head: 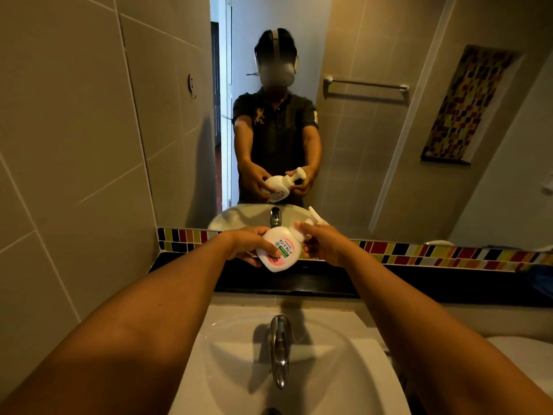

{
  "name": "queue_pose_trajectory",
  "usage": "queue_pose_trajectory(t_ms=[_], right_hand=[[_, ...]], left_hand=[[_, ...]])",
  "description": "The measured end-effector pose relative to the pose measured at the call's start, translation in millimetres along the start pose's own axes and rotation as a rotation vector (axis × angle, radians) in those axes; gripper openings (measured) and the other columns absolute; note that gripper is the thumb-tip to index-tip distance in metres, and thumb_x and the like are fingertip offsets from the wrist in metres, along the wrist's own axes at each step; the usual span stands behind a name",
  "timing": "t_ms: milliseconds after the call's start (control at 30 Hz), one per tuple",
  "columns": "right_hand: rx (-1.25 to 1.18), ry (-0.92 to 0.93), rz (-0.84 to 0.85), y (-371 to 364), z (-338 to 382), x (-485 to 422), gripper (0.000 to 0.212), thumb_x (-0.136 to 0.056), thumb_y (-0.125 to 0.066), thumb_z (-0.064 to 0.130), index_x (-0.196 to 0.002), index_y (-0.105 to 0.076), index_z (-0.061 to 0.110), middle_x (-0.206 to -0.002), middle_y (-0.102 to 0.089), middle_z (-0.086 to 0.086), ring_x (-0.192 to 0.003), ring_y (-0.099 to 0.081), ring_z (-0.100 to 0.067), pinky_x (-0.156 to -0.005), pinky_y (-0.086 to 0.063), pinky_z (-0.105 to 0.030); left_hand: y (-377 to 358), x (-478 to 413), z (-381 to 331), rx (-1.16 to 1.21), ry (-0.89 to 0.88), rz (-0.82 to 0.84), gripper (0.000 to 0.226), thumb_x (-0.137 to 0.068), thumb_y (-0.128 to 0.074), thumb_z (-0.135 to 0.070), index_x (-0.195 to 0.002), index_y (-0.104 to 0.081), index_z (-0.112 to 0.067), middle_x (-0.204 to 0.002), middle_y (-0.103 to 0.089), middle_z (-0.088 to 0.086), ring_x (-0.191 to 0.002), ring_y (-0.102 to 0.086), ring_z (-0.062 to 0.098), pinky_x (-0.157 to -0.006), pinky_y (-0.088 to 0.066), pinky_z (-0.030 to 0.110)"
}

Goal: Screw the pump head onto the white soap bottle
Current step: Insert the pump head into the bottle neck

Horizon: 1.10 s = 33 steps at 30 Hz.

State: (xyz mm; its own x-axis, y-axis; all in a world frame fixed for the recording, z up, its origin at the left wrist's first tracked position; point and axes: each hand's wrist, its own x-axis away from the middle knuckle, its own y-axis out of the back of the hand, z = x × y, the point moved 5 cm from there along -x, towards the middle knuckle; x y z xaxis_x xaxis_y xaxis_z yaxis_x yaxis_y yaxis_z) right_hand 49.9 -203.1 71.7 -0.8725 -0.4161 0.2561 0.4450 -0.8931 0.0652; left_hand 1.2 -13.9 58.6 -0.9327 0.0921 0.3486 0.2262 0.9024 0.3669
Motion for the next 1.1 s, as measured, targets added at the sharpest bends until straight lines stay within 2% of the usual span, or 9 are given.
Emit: queue_pose_trajectory(t_ms=[133, 233, 367, 433, 600, 700, 833, 1000, 1100], right_hand=[[0.007, -0.020, 0.019, -4.3, 2.1, 2.0, 0.051, -0.082, -0.070, 0.052, -0.115, -0.059, 0.015, -0.089, -0.068, -0.010, -0.076, -0.064, -0.021, -0.069, -0.055, -0.032], [-0.046, -0.012, 0.090, -3.1, 4.0, 2.2, 0.047, -0.085, -0.069, 0.039, -0.125, -0.054, 0.017, -0.106, -0.067, -0.016, -0.094, -0.066, -0.028, -0.088, -0.055, -0.040], [-0.053, 0.000, 0.114, -2.0, 5.8, 1.0, 0.048, -0.087, -0.069, 0.027, -0.127, -0.053, 0.007, -0.099, -0.065, -0.015, -0.081, -0.063, -0.022, -0.077, -0.054, -0.034], [-0.004, -0.002, 0.075, -1.6, 4.9, -0.3, 0.045, -0.086, -0.071, 0.035, -0.117, -0.059, 0.007, -0.091, -0.069, -0.013, -0.075, -0.065, -0.020, -0.077, -0.055, -0.034], [0.050, -0.027, 0.069, -7.5, 4.0, 1.4, 0.045, -0.080, -0.069, 0.055, -0.107, -0.058, 0.021, -0.101, -0.066, -0.014, -0.091, -0.060, -0.026, -0.077, -0.054, -0.035], [-0.030, -0.048, 0.127, -6.7, 3.5, 2.7, 0.040, -0.085, -0.069, 0.040, -0.117, -0.055, 0.019, -0.109, -0.065, -0.017, -0.097, -0.063, -0.029, -0.085, -0.054, -0.038], [-0.072, -0.035, 0.143, -4.3, 3.8, 1.1, 0.040, -0.087, -0.068, 0.022, -0.122, -0.053, 0.010, -0.107, -0.061, -0.019, -0.084, -0.061, -0.024, -0.075, -0.055, -0.034], [0.017, -0.024, 0.047, -4.3, 2.6, -1.1, 0.054, -0.082, -0.072, 0.045, -0.119, -0.059, 0.009, -0.094, -0.070, -0.014, -0.079, -0.067, -0.022, -0.076, -0.057, -0.035], [-0.008, -0.054, 0.106, -7.1, 3.2, 3.2, 0.044, -0.084, -0.067, 0.051, -0.111, -0.059, 0.016, -0.095, -0.068, -0.014, -0.083, -0.064, -0.023, -0.078, -0.054, -0.035]], left_hand=[[0.5, 0.6, -2.9, 0.017, -0.002, 0.001, 0.056, -0.076, -0.081, -0.025, -0.127, -0.057, -0.023, -0.118, -0.069, 0.006, -0.107, -0.068, 0.026, -0.071, -0.062, 0.031], [2.7, 1.7, -4.9, 0.032, 0.005, 0.000, 0.055, -0.077, -0.080, -0.023, -0.127, -0.057, -0.023, -0.118, -0.069, 0.007, -0.107, -0.069, 0.027, -0.068, -0.061, 0.030], [5.2, 3.0, -5.6, 0.042, 0.010, 0.001, 0.051, -0.077, -0.080, -0.023, -0.123, -0.057, -0.025, -0.116, -0.069, 0.007, -0.107, -0.069, 0.028, -0.068, -0.061, 0.029], [5.1, 2.9, -5.6, 0.023, 0.007, 0.000, 0.050, -0.076, -0.081, -0.023, -0.121, -0.059, -0.026, -0.116, -0.069, 0.006, -0.107, -0.069, 0.027, -0.070, -0.061, 0.031], [2.7, 2.2, -4.8, 0.015, 0.006, -0.008, 0.052, -0.076, -0.081, -0.024, -0.123, -0.057, -0.025, -0.116, -0.068, 0.006, -0.109, -0.067, 0.027, -0.073, -0.061, 0.032], [3.7, 3.1, -4.0, 0.022, 0.013, -0.010, 0.054, -0.077, -0.080, -0.024, -0.126, -0.056, -0.024, -0.117, -0.068, 0.006, -0.110, -0.067, 0.028, -0.076, -0.061, 0.034], [5.8, 6.0, -4.4, 0.033, 0.017, -0.017, 0.052, -0.079, -0.078, -0.023, -0.126, -0.055, -0.024, -0.119, -0.066, 0.008, -0.112, -0.066, 0.030, -0.076, -0.060, 0.033], [3.7, 4.0, -3.8, 0.008, 0.018, -0.007, 0.054, -0.078, -0.079, -0.025, -0.127, -0.056, -0.023, -0.116, -0.068, 0.006, -0.108, -0.067, 0.027, -0.074, -0.061, 0.032], [4.6, 2.3, -4.8, 0.027, 0.013, -0.002, 0.053, -0.078, -0.079, -0.025, -0.126, -0.056, -0.024, -0.114, -0.069, 0.006, -0.107, -0.068, 0.027, -0.075, -0.062, 0.032]])
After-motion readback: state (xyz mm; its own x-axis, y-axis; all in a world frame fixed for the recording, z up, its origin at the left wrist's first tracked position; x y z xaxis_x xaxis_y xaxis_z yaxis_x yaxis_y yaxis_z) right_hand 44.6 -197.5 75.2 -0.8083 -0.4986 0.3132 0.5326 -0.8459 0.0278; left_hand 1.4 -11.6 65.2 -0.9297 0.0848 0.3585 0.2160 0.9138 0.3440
